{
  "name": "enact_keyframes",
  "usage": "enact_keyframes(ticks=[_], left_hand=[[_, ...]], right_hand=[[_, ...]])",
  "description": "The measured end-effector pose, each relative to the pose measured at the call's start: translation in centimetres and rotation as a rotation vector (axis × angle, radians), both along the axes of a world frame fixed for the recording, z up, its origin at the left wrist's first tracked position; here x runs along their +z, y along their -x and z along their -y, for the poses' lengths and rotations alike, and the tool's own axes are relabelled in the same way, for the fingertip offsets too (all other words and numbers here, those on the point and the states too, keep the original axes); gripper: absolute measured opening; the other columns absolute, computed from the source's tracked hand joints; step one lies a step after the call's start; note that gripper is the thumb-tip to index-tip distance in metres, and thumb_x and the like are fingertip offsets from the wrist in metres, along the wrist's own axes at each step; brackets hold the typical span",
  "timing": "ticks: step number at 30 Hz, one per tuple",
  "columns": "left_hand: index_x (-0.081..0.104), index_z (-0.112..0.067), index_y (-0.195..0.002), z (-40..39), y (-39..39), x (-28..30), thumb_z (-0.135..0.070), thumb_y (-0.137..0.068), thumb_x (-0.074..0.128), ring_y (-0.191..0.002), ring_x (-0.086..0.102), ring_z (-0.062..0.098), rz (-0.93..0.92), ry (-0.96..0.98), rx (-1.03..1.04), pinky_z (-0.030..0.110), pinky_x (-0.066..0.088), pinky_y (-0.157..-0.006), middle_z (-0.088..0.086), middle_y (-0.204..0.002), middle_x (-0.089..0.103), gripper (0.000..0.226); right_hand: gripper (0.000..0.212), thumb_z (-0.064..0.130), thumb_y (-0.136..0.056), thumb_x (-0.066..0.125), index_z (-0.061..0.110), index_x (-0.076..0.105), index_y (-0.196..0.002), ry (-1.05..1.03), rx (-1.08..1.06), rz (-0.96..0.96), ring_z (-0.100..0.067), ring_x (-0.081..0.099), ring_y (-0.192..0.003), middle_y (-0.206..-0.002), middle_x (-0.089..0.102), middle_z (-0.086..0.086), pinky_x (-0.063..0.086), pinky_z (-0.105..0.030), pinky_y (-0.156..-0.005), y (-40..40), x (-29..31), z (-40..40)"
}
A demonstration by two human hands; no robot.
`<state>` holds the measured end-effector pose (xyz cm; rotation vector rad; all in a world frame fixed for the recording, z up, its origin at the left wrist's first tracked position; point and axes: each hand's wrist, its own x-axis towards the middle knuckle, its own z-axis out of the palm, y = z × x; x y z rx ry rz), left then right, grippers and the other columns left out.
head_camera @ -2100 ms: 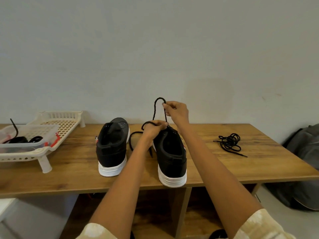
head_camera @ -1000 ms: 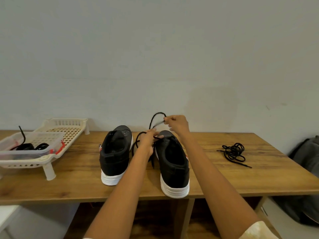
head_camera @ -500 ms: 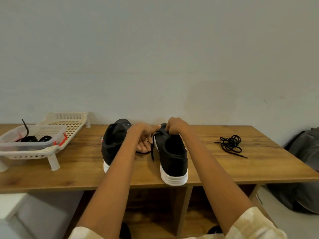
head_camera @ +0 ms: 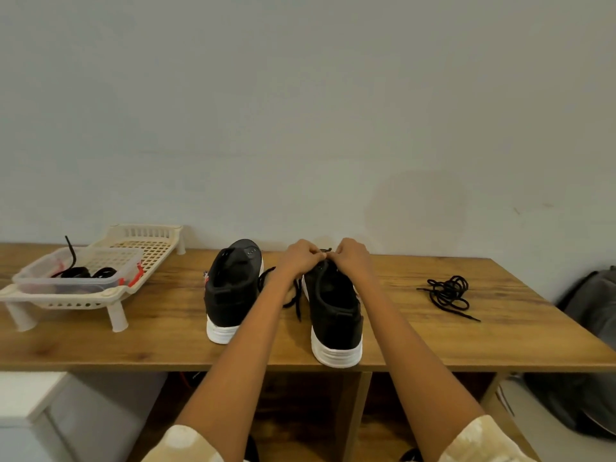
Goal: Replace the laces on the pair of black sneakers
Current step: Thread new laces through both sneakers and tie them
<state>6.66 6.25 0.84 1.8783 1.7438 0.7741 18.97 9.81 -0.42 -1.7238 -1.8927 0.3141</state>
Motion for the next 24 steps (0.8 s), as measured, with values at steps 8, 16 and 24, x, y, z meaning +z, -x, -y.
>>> enact_keyframes(ticks=[8,16,24], left_hand=[[0.059,-0.012,-0.094,-0.2,-0.6,0.4,-0.029,-0.093,0.051,-0.064,0.048,0.014,-0.047,0.118,0.017,0.025,0.039,-0.056,0.004,-0.083,0.054,0.019],[0.056,0.001,-0.098,-0.3,-0.2,0.2,-0.023,-0.087,0.057,-0.080,0.058,0.030,0.134,0.236,0.042,0.034,0.048,-0.065,0.017,-0.089,0.057,0.026],[0.044,-0.016,-0.076,-0.1,0.1,-0.1,-0.013,-0.088,0.060,-0.070,0.044,0.022,0.327,0.150,0.102,0.033,0.037,-0.066,0.006,-0.075,0.042,0.020]], right_hand=[[0.018,0.012,-0.090,0.056,0.011,0.065,-0.105,0.032,0.076,0.030,-0.026,0.061,-0.094,-0.103,0.064,-0.009,0.048,-0.033,-0.074,0.2,1.0,0.8],[0.020,0.013,-0.089,0.057,0.009,0.075,-0.097,0.012,0.096,0.053,-0.024,0.064,-0.089,-0.100,0.071,-0.011,0.050,-0.029,-0.072,0.7,0.9,0.9],[0.024,0.022,-0.097,0.050,0.004,0.064,-0.104,0.012,0.061,-0.122,-0.027,0.060,-0.099,-0.110,0.065,-0.013,0.045,-0.033,-0.076,0.5,0.8,1.6]])
